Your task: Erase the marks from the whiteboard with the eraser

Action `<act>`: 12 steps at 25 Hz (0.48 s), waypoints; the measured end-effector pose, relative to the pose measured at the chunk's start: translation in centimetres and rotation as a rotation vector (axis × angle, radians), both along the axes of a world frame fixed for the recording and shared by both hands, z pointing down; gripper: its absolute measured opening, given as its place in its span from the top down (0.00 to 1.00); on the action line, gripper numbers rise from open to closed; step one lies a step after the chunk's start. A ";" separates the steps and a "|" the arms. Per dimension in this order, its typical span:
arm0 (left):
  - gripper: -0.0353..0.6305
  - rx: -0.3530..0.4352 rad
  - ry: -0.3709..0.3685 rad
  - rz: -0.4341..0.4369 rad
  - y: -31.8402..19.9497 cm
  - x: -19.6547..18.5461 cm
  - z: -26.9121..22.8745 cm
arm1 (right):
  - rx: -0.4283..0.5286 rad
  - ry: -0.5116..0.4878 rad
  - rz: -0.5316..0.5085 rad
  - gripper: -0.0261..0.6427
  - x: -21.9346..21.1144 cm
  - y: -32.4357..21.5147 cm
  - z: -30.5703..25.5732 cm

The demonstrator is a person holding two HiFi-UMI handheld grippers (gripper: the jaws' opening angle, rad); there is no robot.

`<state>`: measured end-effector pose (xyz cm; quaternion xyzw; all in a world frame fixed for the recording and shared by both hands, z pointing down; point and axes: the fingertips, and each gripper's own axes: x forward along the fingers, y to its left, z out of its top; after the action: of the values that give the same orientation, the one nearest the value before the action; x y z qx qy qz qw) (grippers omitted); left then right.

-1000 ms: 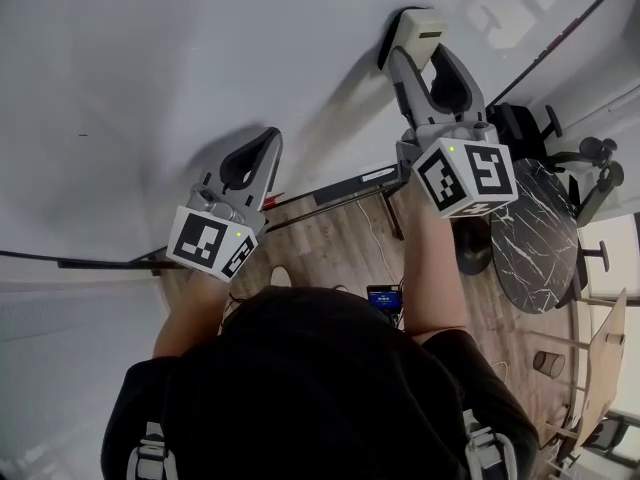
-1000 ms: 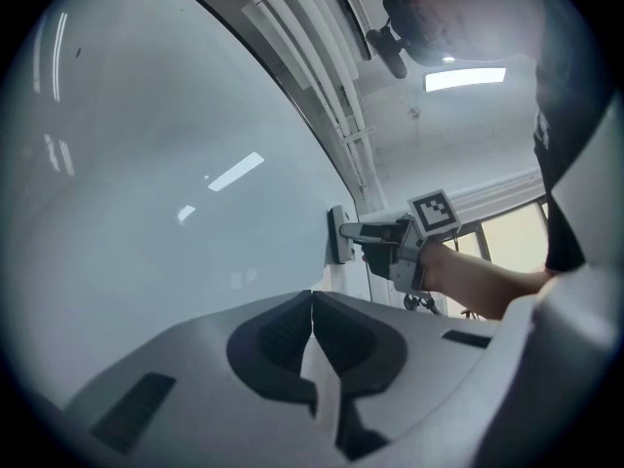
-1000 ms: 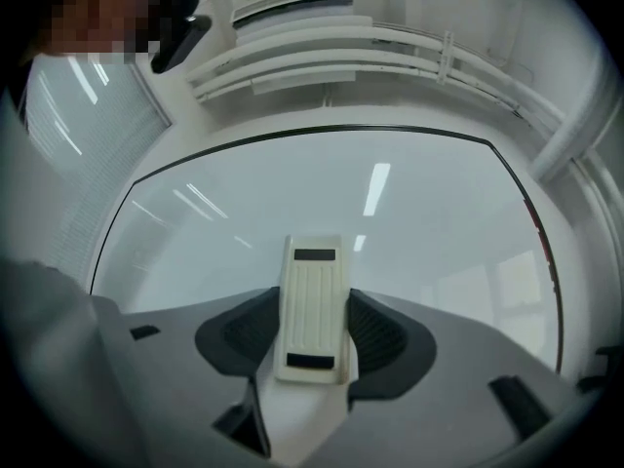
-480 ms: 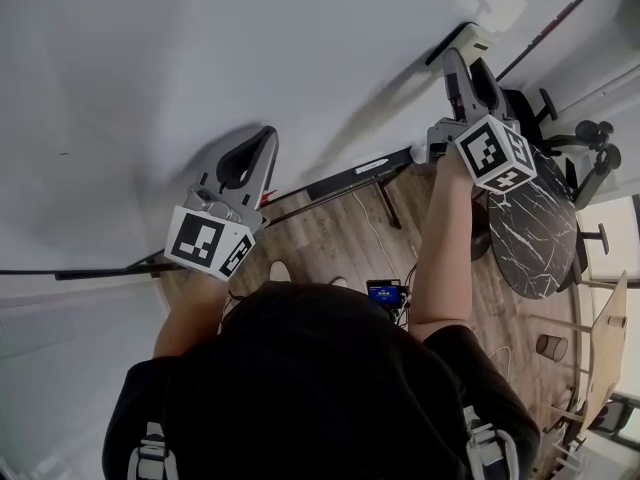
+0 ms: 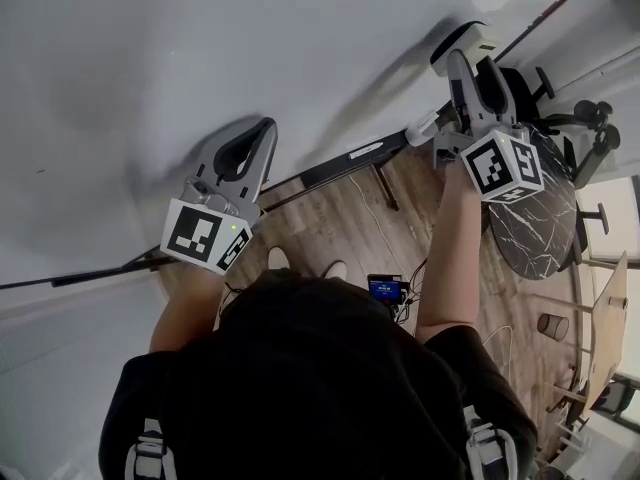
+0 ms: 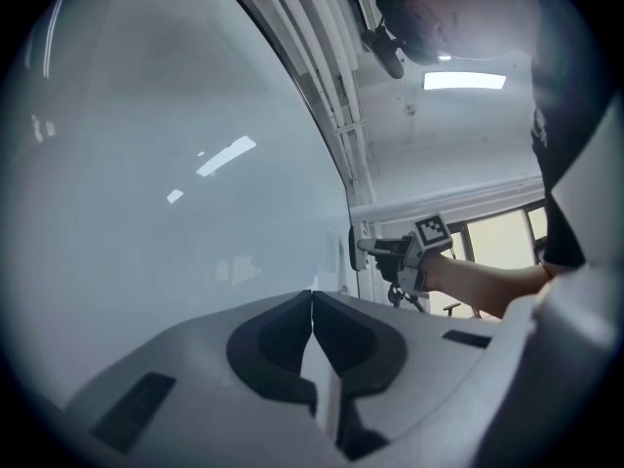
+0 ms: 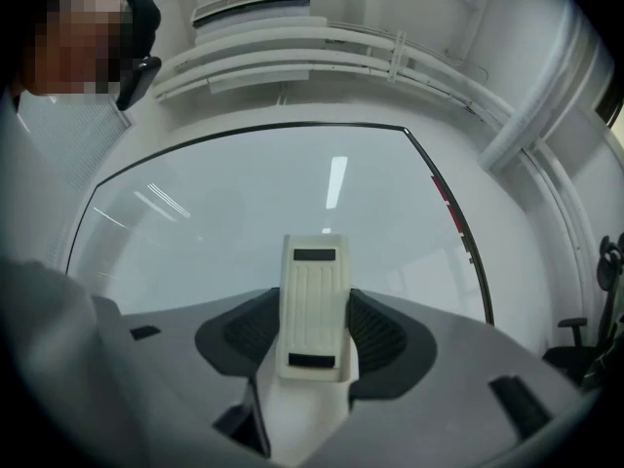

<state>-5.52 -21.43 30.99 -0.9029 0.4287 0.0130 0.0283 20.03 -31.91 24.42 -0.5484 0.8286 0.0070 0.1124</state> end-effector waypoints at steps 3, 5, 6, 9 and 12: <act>0.94 0.002 -0.007 0.018 -0.1 0.5 -0.1 | 0.042 0.039 -0.049 0.63 -0.9 2.4 -0.6; 0.94 0.010 -0.015 0.038 -0.1 1.0 -0.1 | 0.060 0.074 -0.105 0.63 -2.1 4.0 -0.5; 0.94 0.014 -0.018 0.050 0.0 1.2 -0.1 | 0.063 0.093 -0.134 0.63 -2.8 4.8 -0.2; 0.94 0.020 -0.021 0.087 0.4 2.0 0.1 | 0.056 0.135 -0.206 0.63 -4.5 7.3 1.5; 0.94 0.018 -0.029 0.107 0.9 2.8 0.4 | 0.046 0.144 -0.263 0.63 -5.9 9.8 3.5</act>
<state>-2.71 -20.55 31.38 -0.9244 0.3791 0.0055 0.0421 14.08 -22.15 27.95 -0.4307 0.8987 0.0507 0.0650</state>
